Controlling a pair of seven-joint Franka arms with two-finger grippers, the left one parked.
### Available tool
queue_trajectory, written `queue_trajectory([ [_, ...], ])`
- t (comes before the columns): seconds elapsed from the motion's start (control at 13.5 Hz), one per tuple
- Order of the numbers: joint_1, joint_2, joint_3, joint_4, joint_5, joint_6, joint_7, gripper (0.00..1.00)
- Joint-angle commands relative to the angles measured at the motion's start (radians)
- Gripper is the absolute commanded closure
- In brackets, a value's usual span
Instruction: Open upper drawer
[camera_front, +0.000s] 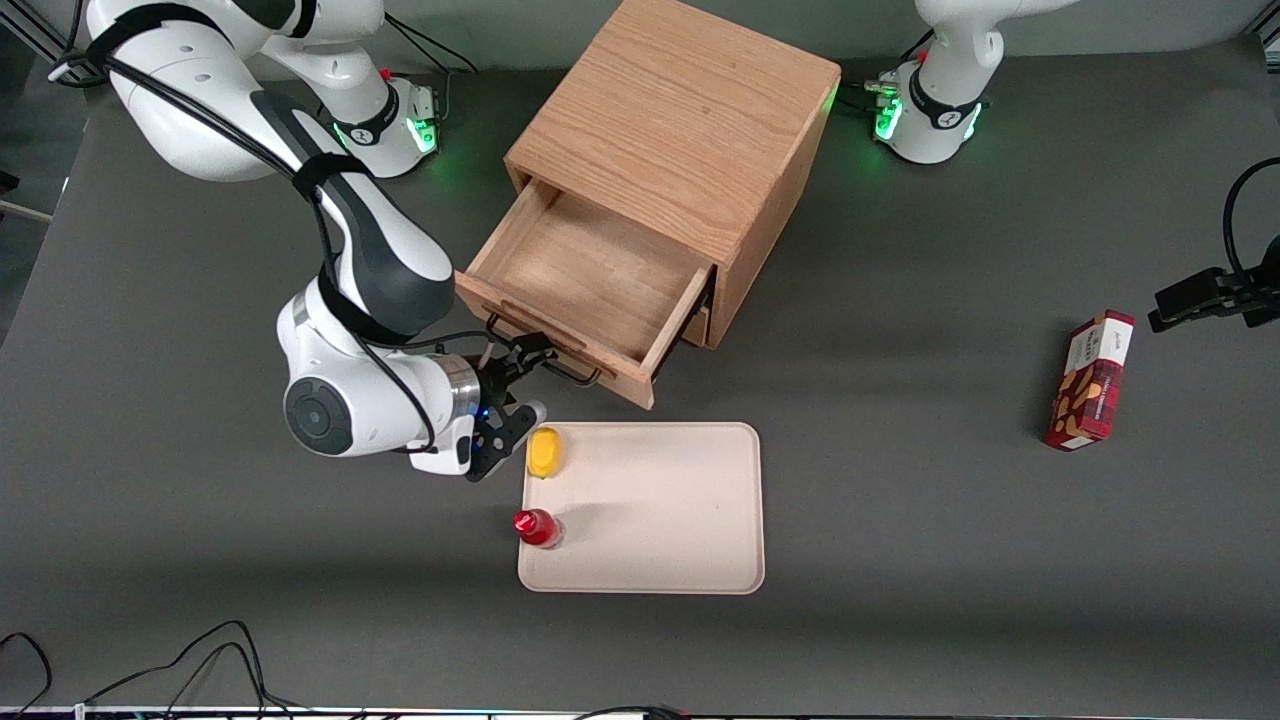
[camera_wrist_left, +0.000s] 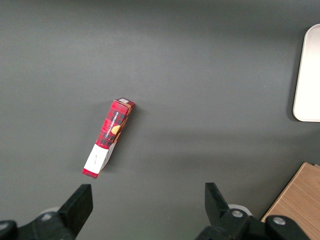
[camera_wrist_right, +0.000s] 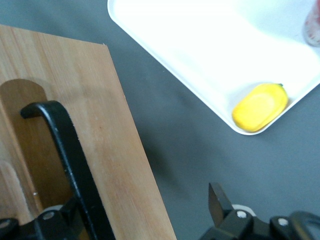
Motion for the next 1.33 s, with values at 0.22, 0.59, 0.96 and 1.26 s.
queue_trajectory([
  [0.22,0.011,0.053,-0.039,0.134,-0.023,-0.076,-0.032,0.00],
  [0.59,0.017,0.076,-0.061,0.172,-0.044,-0.078,-0.034,0.00],
  [0.96,0.014,0.087,-0.096,0.238,-0.051,-0.113,-0.083,0.00],
  [1.26,0.014,0.067,-0.093,0.262,-0.051,-0.135,-0.081,0.00],
])
